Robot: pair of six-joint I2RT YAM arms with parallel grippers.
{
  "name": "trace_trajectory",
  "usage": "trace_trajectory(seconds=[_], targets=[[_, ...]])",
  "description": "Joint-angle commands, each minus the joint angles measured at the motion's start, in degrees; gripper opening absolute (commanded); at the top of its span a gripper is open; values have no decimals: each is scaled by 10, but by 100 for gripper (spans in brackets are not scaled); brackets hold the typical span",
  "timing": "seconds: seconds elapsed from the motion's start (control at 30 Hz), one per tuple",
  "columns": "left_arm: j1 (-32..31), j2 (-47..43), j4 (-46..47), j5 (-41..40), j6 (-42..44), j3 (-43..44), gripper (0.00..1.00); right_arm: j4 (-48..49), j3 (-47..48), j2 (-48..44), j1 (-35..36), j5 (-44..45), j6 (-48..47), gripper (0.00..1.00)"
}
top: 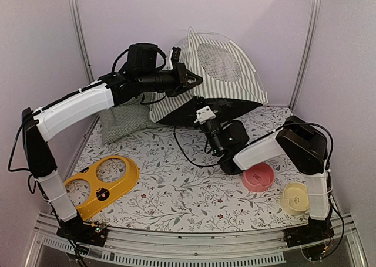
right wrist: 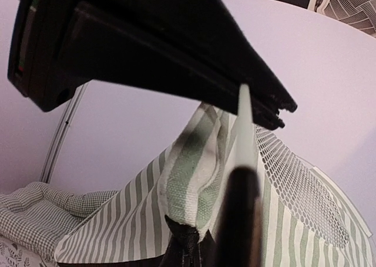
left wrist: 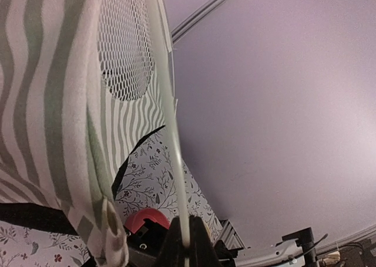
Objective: Set up the pet tent
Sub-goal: Insert the tent pole into the pole socket of the pet tent.
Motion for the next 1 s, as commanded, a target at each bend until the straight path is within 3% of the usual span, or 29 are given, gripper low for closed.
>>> trace_trajectory(seconds=[0.0,0.23,0.53,0.97], targets=[[17,-14,86,-54,24,11,0,73,-58,-23,21,-17,19,0],[22,-18,112,-138,63,14,0,99,-108,-32,31,-7,29,0],[45,-31,161,-137,56,-7,0,99,-175,-58,33,-5,59,0],[59,-67,270,-157,68,-56,0,104,-191,-43,45,4,60,0]])
